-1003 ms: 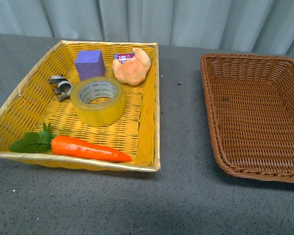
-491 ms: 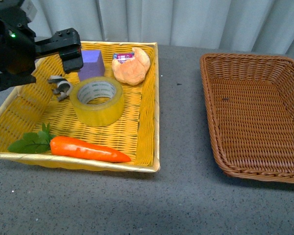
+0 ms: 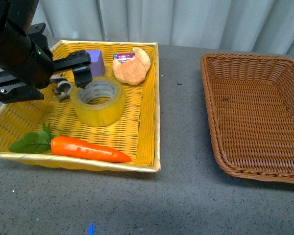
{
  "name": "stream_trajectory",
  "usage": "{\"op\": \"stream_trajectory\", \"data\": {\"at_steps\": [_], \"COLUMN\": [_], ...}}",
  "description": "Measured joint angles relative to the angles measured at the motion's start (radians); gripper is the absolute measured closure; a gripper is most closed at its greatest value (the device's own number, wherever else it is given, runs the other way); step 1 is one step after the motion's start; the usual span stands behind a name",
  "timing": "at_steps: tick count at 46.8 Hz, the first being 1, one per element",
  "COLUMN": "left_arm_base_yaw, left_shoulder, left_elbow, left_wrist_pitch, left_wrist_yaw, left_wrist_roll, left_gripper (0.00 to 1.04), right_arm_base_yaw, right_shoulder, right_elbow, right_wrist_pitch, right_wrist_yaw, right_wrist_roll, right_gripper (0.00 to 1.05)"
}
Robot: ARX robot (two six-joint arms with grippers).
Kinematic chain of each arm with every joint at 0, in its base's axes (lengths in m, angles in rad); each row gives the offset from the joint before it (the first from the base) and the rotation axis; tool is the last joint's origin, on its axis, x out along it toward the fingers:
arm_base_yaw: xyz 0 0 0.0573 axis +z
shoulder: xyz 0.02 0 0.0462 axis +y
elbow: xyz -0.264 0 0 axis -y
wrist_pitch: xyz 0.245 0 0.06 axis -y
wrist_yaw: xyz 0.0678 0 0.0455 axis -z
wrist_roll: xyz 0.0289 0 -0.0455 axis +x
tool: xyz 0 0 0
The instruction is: Move tape to another basket
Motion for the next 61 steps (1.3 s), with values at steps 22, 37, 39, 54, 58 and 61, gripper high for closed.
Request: {"op": "stream_trajectory", "data": {"at_steps": [22,37,39,54,58,61], "left_arm_base_yaw": [-0.031,-0.047,-0.048,-0.055,-0.057,-0.058], "left_shoulder": [0.019,0.040,0.043,0.026,-0.024,-0.071], "left_elbow": [0.012,0.013,0.017,0.008,-0.022,-0.031], "left_wrist_pitch": [-0.028,-0.029,-0.030,-0.015,0.002,0.019], "left_wrist_yaw": [-0.034,-0.051,-0.049,-0.058,-0.019,0.036], "left_wrist_roll": [0.068,0.101,0.100,0.074,0.111,0.162], "left_gripper": [0.06,0.45,0.54,0.89,0.89,0.89], "right_arm_base_yaw": [0.000,0.000,0.000,0.000,0.000,0.000], "right_shoulder": [0.000,0.000,0.000,0.000,0.000,0.000], "right_elbow": [0.000,0.000,0.000,0.000,0.000,0.000], "right_wrist_pitch": [0.000,0.000,0.000,0.000,0.000,0.000], "right_wrist_yaw": [0.000,0.000,0.000,0.000,0.000,0.000], "right_wrist_roll": [0.000,0.000,0.000,0.000,0.000,0.000], "right_gripper": [0.09,0.09,0.09,0.09,0.09,0.09]}}
